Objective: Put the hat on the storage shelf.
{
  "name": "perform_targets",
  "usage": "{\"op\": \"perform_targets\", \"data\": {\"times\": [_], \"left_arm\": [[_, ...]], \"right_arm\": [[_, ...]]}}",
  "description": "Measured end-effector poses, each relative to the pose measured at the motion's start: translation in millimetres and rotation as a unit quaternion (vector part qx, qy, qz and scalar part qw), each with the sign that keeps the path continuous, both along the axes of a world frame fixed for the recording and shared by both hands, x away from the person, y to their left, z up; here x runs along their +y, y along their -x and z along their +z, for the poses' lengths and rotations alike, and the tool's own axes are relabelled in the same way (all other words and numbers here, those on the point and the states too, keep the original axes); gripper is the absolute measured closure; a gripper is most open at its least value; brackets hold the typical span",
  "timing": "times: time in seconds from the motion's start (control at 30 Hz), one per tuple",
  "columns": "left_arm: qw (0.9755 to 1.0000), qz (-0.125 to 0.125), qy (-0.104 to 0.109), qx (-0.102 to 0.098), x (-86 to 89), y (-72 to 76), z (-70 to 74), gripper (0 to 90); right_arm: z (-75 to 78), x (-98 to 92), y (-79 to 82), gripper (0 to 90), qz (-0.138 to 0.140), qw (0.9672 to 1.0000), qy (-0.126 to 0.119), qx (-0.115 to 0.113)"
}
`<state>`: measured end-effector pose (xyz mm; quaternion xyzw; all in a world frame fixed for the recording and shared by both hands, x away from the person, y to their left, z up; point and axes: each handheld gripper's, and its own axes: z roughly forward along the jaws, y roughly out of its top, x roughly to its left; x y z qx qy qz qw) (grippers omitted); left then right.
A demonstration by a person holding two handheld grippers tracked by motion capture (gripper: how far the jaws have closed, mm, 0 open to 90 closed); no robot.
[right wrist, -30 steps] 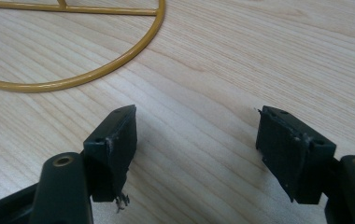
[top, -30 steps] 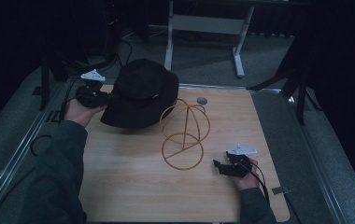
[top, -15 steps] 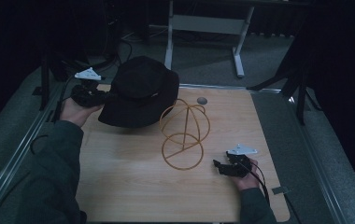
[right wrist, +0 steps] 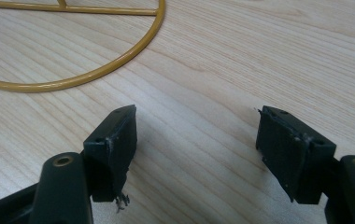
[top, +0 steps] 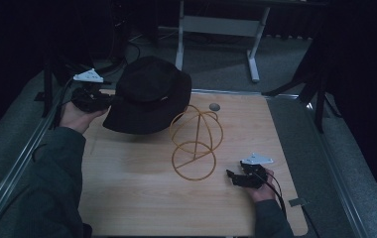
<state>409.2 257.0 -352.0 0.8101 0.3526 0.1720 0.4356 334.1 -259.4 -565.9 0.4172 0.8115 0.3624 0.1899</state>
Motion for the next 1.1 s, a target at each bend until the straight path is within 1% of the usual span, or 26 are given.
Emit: {"op": "perform_targets", "data": {"times": [0.23, 0.47, 0.67, 0.8, 0.87, 1.0, 1.1], "left_arm": [[0.9999, -0.004, 0.012, 0.000, 3.2, 2.0, 2.8, 88.8], [0.9999, -0.007, 0.009, 0.003, 6.1, 3.7, 4.3, 88.7], [0.9997, -0.014, 0.019, 0.001, 9.1, 6.1, 7.1, 88.7], [0.9996, -0.018, 0.020, 0.000, 10.5, 8.6, 9.4, 88.7], [0.9994, -0.022, 0.025, 0.000, 11.6, 9.7, 10.5, 88.8], [0.9993, -0.025, 0.027, -0.001, 13.5, 11.0, 12.7, 88.7], [0.9993, -0.028, 0.023, -0.001, 14.6, 11.9, 15.3, 88.7]], "right_arm": [[0.0, 0.0, 0.0, 28.9, 0.000, 1.0000, 0.000, 0.000], [0.0, 0.0, 0.0, 28.9, 0.000, 1.0000, 0.000, 0.000], [0.0, 0.1, 0.1, 28.9, 0.000, 1.0000, 0.000, 0.001], [0.0, 0.0, 0.0, 28.9, 0.000, 1.0000, 0.000, 0.000], [0.0, 0.0, 0.0, 28.9, 0.000, 1.0000, 0.000, 0.000], [0.0, 0.1, 0.1, 28.9, 0.000, 1.0000, 0.000, 0.000], [0.0, 0.1, 0.1, 28.9, 0.000, 1.0000, 0.000, 0.001]]}}
